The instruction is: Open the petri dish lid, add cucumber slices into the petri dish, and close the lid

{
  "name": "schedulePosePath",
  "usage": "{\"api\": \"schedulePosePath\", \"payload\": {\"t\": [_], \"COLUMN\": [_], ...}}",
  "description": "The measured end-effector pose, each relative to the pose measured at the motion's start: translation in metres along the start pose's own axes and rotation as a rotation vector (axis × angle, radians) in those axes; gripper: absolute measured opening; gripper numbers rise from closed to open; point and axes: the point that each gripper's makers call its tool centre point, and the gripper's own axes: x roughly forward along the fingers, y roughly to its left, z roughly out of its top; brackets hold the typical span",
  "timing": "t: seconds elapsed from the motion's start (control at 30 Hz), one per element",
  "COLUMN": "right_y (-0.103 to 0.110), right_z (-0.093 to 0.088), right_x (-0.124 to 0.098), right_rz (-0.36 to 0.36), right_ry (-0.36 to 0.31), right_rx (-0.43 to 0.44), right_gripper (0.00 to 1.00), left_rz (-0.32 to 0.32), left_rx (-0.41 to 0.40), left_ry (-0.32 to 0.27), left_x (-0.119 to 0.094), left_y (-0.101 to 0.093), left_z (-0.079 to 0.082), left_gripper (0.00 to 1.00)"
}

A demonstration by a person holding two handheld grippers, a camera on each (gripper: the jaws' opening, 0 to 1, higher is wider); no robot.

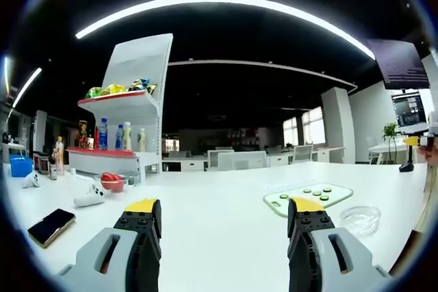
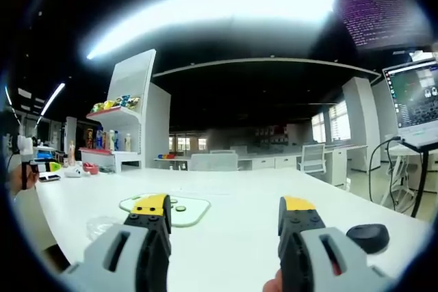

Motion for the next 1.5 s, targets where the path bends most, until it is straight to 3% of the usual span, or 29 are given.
{"api": "schedulePosePath", "payload": {"t": [0.53,1.13,1.5], "right_y": [-0.011,-0.003,-0.001], "right_z": [0.002,-0.005,0.003], "right_x": [-0.006,0.007,0.014], "right_rz": [0.031,0.111,0.134], "right_ry": [0.008,0.033,0.018], "right_rx": [-0.028,-0.020,-0.013], "right_gripper": [0.63,0.63,0.63], "left_rz": [-0.145,-0.405,-0.501], "left_rx": [0.048,-0.039,-0.055], "left_ry": [-0.009,-0.038,-0.051], "left_x": [0.011,0.029,0.040], "left_y": [-0.020,-0.053,-0.070], "left_z": [0.003,0.007,0.013], "left_gripper": [0.77,0.78,0.78]}}
